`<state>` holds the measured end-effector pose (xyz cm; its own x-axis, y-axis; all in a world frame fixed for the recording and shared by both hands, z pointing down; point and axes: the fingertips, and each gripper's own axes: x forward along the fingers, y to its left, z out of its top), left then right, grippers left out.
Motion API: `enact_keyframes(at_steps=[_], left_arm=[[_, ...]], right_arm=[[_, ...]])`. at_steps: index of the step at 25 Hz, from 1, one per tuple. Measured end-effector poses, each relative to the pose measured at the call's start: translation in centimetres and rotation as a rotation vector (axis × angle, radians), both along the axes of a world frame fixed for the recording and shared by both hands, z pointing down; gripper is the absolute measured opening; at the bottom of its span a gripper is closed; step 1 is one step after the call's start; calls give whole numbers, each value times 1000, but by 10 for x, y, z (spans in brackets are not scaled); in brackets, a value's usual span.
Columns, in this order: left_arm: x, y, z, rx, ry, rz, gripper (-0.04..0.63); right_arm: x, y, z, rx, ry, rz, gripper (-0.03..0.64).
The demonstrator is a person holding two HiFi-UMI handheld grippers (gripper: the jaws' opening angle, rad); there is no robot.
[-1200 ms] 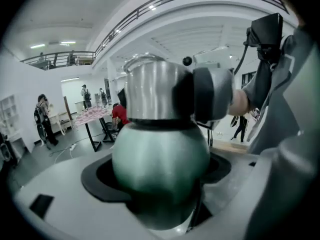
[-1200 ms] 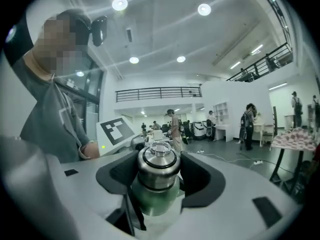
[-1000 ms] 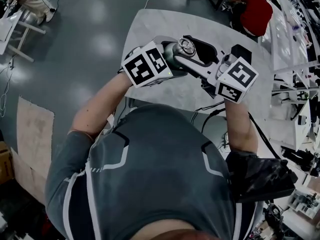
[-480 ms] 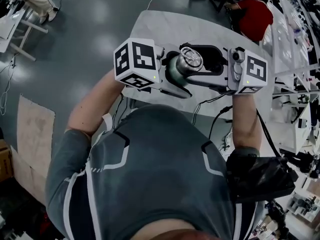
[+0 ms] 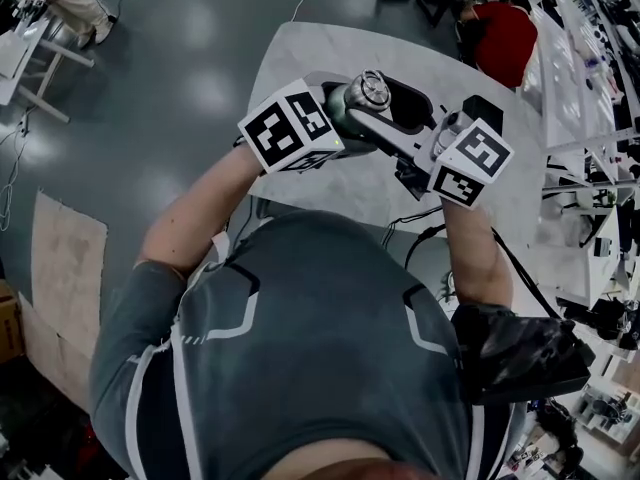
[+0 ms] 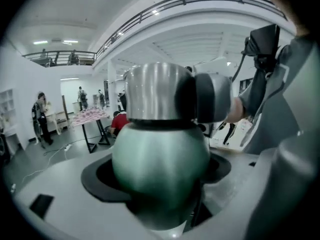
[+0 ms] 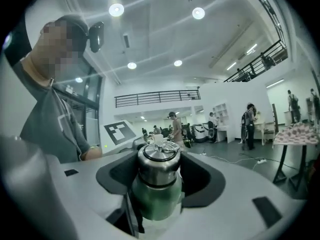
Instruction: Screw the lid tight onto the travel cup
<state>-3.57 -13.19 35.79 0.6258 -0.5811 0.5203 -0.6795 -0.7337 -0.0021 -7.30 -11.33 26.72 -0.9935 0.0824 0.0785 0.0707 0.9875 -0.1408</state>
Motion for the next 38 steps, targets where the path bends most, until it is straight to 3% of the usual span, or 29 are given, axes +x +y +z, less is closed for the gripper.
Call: enact_keyframes(at_steps=[2,8,13,17,20,23,27,29,32,36,38], left_arm=[[10,10,-9,-5,70,94,402],[43,64,-54,-20,277,438,402],[44,86,-65,-44,331,545,402],[48,94,-58,-67,295,584,402],[52,87,-58,-62,290,554,402],[38,59,-50,-51,266,391,402],[4,12,-15,-19,78,49,402],[-2,6,-7,-12,25,-11,402],[6,15,-14,-21,103,69,402],[29,54,-43,-38,264,343,402],[40,74,-55,-48,298,459,402]], right_arm=[[3,9,-8,-2,-18,-86,275],[28,52,-45,-58,-152,-500,314],[29,63,-58,-75,-207,-631,311],[31,70,-52,-17,-171,-674,311],[34,69,-53,-9,-170,-664,284],[22,46,-46,-30,-154,-504,276],[6,9,-13,-74,-57,-139,262],[5,5,-6,-83,-26,-53,261],[6,12,-13,-58,-44,-125,262],[24,39,-35,-36,-134,-408,314],[32,50,-47,-38,-178,-516,314]])
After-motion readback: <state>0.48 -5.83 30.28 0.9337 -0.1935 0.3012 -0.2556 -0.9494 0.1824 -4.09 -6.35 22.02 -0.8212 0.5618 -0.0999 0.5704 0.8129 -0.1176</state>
